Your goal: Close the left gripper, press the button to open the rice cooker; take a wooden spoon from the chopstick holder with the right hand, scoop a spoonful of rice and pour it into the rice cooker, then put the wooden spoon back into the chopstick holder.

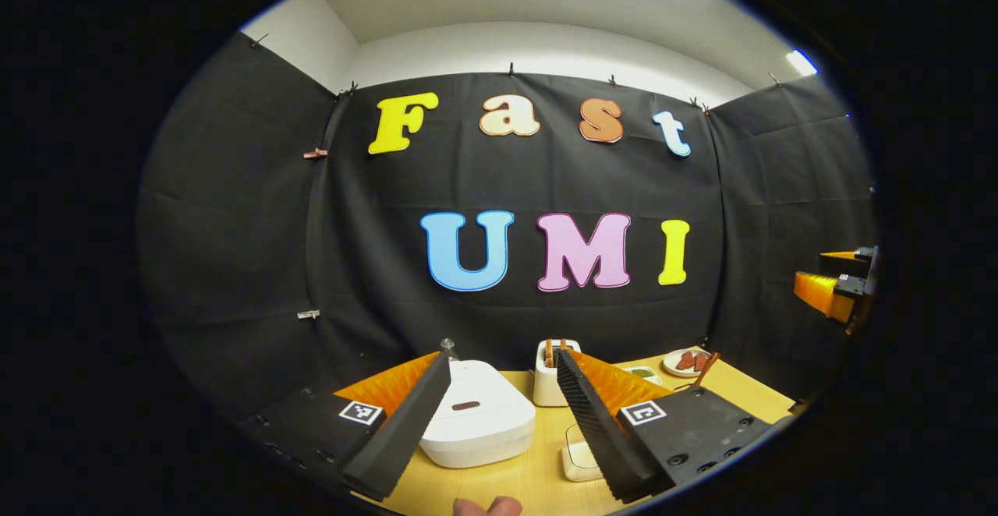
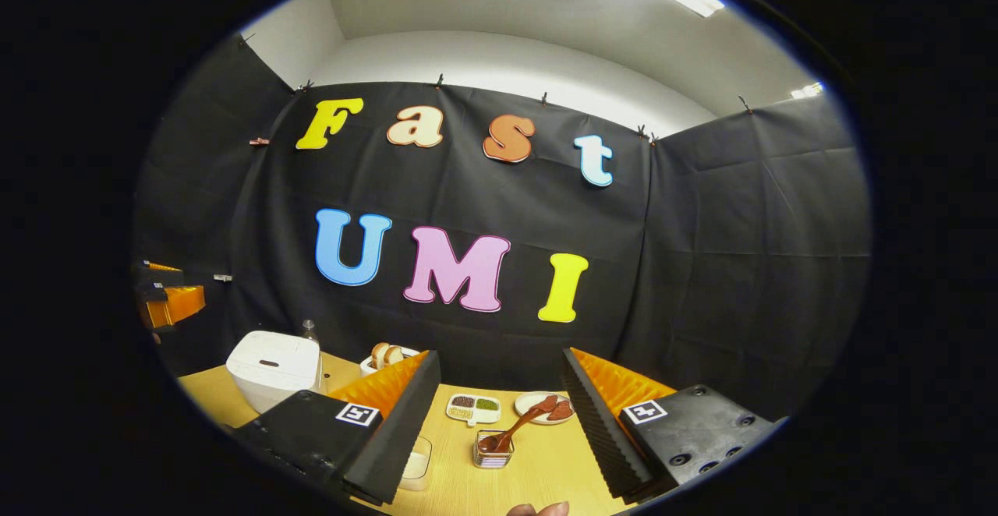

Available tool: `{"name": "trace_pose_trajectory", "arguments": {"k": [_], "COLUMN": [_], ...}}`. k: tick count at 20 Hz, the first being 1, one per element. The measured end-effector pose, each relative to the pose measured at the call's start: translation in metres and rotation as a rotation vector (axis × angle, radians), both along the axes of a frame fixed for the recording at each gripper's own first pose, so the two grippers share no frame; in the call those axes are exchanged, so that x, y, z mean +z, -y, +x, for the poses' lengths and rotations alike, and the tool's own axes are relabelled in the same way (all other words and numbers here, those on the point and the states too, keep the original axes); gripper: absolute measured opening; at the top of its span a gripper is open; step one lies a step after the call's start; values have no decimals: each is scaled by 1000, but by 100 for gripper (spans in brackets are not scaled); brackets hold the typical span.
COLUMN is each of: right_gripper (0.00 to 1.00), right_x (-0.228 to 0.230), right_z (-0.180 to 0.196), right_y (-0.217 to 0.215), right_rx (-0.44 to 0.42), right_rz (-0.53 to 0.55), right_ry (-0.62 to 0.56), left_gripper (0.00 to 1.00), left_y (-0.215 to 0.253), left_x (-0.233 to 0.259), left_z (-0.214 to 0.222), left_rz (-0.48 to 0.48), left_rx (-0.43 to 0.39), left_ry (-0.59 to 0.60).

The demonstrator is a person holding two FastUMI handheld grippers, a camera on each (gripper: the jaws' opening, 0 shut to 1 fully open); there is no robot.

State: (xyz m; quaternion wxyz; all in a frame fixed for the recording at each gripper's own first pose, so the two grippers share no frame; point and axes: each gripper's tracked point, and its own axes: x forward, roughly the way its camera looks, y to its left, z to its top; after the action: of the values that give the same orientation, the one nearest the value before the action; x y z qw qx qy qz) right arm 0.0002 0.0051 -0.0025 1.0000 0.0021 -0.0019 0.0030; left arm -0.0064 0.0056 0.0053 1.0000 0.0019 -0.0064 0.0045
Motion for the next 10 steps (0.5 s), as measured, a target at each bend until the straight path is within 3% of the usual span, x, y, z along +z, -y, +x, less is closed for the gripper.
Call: {"name": "trace_pose_trajectory", "arguments": {"k": [10], "right_gripper": [97], "right_x": [-1], "right_z": [-1], "right_y": [-2], "right_rx": [-6], "right_rz": [-15], "right_ry": [10], "left_gripper": [95], "left_y": [-3], "left_x": [-2], "left_z": [0], "left_rz": [-10], "left_rx": [6], "left_ry": [-4]}}
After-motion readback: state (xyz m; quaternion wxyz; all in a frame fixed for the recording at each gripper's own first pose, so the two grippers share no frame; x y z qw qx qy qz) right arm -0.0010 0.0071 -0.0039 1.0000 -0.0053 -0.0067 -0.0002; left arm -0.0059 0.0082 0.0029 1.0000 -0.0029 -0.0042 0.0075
